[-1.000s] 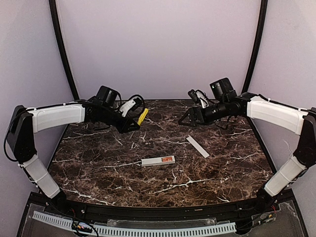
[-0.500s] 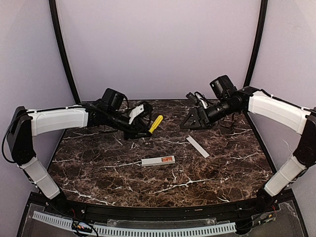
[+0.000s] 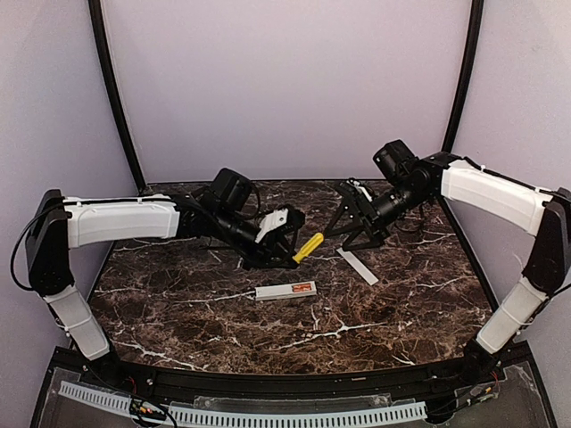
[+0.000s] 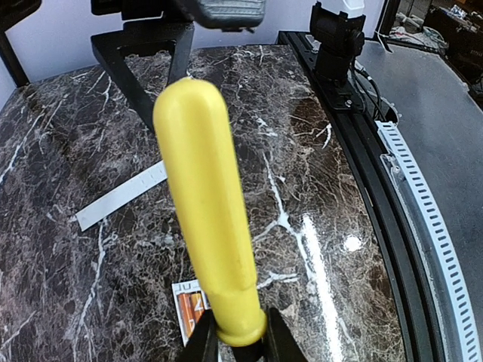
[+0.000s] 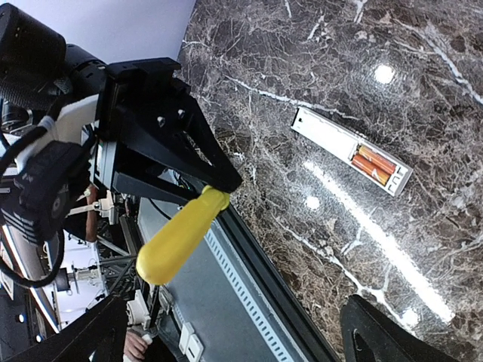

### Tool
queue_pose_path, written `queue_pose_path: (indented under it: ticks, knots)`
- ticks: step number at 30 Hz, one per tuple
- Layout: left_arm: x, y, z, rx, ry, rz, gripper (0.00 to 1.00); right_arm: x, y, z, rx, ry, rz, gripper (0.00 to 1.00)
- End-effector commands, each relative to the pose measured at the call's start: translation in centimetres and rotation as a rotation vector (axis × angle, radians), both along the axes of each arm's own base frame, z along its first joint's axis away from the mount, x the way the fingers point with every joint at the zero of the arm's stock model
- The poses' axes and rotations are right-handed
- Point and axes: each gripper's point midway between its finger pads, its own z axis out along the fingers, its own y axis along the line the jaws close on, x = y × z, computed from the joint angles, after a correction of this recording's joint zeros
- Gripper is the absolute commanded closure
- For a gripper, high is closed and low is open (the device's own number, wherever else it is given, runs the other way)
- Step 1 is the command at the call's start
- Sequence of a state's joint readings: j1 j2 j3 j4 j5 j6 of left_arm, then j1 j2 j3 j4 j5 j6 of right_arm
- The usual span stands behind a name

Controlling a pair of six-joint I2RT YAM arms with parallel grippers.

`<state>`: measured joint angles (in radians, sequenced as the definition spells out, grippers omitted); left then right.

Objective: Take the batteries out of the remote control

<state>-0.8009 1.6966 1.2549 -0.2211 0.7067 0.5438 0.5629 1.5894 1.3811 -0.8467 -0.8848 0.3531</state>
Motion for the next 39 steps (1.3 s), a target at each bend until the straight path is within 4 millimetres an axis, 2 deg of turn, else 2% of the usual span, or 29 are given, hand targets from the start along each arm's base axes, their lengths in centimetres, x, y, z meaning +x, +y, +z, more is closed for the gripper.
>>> queue_pose_path:
  ticks: [1,7,11,19,24,39]
  knots:
    - [-1.1,-1.2,-0.4,0.016,-0.005,-0.057,1.0,-0.5,0.3,0.0,-0.023,0.08,-0.011,0.04]
    - [-1.9,-2.0,-0.8,0.02,-0.01,-0.082,1.0,-1.5,1.3,-0.4,-0.048,0.105,0.005,0.05]
    - [-2.2,-2.3,-1.2,0.028,-0.01,-0.091,1.0,-2.1,2.0,-1.3,-0.075,0.121,0.017,0.08]
    - [-2.6,-2.7,-1.2,0.035,-0.023,-0.091,1.0,-3.1,3.4,-2.5,-0.124,0.138,0.017,0.22]
    - [-2.7,-2.7,-1.3,0.039,-0.019,-0.091,1.0,-3.5,4.1,-3.1,-0.139,0.139,0.019,0.34]
    - [-2.8,-2.7,-2.0,0.059,-0.021,-0.081,1.0,-3.8,4.4,-5.0,-0.19,0.13,0.002,0.51]
